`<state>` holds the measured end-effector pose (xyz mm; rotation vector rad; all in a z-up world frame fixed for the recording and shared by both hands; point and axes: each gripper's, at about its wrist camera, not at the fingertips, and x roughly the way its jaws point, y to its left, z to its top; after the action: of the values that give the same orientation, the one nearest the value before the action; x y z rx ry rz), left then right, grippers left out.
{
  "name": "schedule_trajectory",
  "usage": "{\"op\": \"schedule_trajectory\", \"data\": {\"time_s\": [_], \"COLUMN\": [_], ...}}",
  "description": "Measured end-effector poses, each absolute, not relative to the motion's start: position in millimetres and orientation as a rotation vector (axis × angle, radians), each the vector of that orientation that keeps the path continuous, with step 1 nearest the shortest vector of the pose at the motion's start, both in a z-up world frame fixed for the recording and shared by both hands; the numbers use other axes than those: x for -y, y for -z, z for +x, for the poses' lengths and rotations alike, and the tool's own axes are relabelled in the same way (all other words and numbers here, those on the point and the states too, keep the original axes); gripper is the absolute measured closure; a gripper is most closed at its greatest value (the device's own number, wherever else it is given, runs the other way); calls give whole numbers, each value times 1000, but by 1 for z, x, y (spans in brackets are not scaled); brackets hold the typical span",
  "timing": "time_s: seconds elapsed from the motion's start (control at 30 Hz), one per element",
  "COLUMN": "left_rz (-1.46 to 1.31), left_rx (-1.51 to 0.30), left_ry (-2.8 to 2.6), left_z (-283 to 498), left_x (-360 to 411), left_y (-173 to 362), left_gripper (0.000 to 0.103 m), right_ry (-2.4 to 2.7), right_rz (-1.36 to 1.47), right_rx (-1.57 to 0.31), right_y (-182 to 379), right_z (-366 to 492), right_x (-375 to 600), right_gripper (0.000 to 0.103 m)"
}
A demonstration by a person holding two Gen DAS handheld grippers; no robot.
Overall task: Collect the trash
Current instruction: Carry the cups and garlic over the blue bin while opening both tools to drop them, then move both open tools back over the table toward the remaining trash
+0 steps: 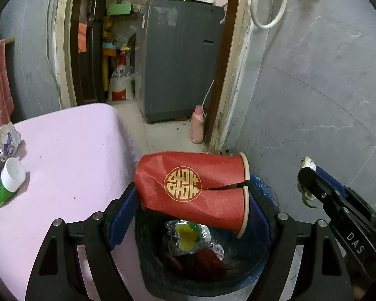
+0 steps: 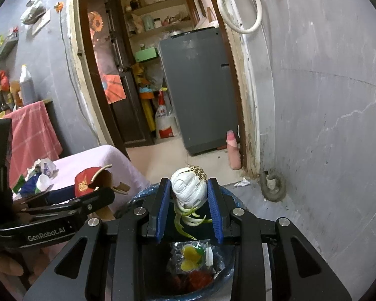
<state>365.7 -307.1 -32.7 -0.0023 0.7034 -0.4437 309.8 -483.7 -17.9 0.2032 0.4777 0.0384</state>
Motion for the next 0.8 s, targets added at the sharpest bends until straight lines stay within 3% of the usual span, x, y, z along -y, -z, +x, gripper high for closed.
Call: {"op": "schedule_trajectory", "data": {"time_s": [0.23,0.3,0.53,0.8], "left_rz": [-43,-55,-97,-112], "left_rx": [-739,-744,-754,-751], "left_ry": [458,460,473,505], "left_z": [369,369,369,364], "left_x": [303,301,293,294], "left_y": [30,28,20,8], "left_gripper": [26,26,26,24], "right_ry": [-38,-37,-26,-7], "right_rz": [233,239,246,228], "right_rx": [-507,-504,-480,-415], "right_y": [23,21,13,-7], "right_z": [315,315,314,305], "right_x": [488,489,488,486], "right_gripper": [72,66,62,49]}}
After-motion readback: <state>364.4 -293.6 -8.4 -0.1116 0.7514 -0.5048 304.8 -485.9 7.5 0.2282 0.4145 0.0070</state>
